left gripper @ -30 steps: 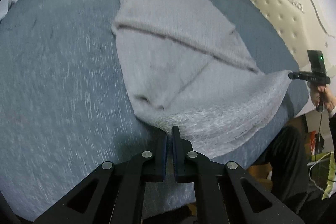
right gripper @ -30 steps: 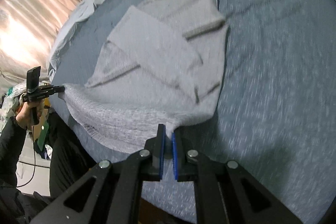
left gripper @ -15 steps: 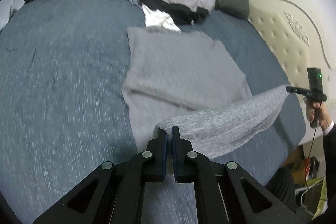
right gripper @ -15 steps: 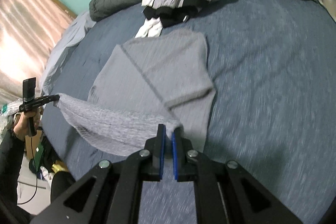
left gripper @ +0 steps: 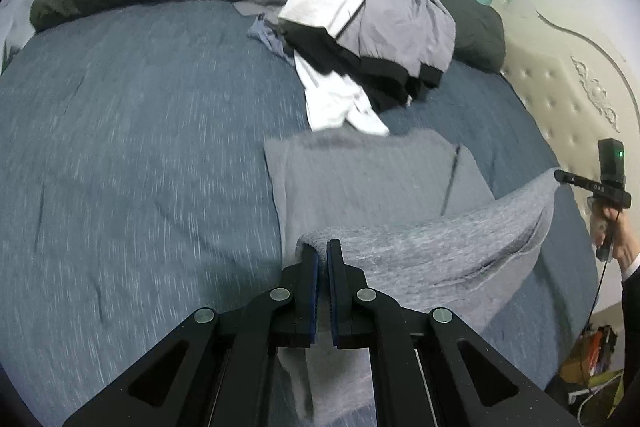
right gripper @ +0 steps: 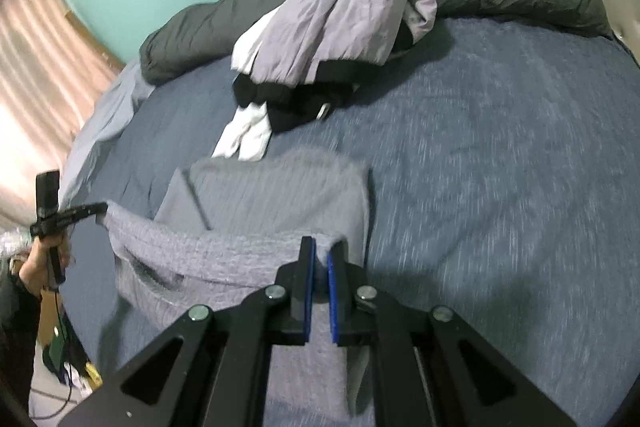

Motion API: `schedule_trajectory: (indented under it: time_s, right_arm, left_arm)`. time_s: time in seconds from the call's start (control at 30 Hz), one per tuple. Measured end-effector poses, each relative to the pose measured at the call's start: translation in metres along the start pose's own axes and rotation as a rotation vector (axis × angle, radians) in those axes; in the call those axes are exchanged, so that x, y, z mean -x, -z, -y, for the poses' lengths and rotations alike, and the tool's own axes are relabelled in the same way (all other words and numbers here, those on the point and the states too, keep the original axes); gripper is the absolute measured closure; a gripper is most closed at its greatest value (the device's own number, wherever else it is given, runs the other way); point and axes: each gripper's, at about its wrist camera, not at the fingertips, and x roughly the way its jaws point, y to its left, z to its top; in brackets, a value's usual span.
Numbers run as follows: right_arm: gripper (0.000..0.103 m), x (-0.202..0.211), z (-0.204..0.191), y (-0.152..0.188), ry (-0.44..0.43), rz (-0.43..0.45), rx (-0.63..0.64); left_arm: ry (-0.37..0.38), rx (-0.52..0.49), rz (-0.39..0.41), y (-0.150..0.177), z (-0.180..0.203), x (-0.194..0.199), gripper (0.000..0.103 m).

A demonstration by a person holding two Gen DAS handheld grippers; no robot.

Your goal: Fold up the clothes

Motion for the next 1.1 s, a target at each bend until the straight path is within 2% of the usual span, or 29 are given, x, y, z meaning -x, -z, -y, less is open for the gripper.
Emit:
schedule_trajectory:
  time_s: [0.17,0.33,0.53,0.63,0.7,0.77,0.8,0.87,0.9,0.97,1.1]
  right_arm:
    - [0.097,-0.038,0.01,-0.022,0.053,0.009,-0.013]
    - [0.098,-0.067,0.024,-0.037,0.092,0.043,-0.065]
    - [0.097,-0.106,0.035,-0.043,0.114,0.015,-0.097]
    - [0.097,-0.125,0.04,-0.038,0.121,-0.002,-0.12]
    - [0.097,-0.131,0.047,-0.034,0.122,0.009,-0.155]
    - [0.095,-0.129,0.053,-0.032,0.095,0.043,-0.19]
    - [0.094,-0.126,0.056,-0.031,0.086,0.064,-0.201]
    - [0.083,-0.116,0.061,-0.028,0.085,0.106,-0.211]
    - [0.079,-0.109,0.065,-0.026,0.086,0.131,-0.225]
    - [0.068,-0.095,0.077,-0.02,0.072,0.169,-0.277]
    - [0.066,-0.072,0.091,0.002,0.052,0.144,-0.299]
  left_arm:
    - [-0.007,0.015,0.014,-0.031,-0.015,-0.025,0.099]
    - [-0.016,0.069,0.024,-0.046,-0.033,-0.056,0.099]
    - [-0.007,0.153,0.013,-0.048,-0.056,-0.092,0.098]
    - [-0.005,0.193,0.0,-0.042,-0.063,-0.113,0.096]
    - [0.002,0.214,0.007,-0.038,-0.067,-0.121,0.091]
    - [0.019,0.237,0.045,-0.037,-0.071,-0.118,0.085]
    - [0.018,0.248,0.073,-0.037,-0.074,-0.112,0.072]
    - [0.013,0.271,0.137,-0.036,-0.08,-0.098,0.059]
    - [0.018,0.284,0.162,-0.036,-0.084,-0.091,0.059]
    - [0.016,0.294,0.157,-0.031,-0.089,-0.081,0.059]
    - [0.049,0.254,0.086,-0.007,-0.085,-0.064,0.059]
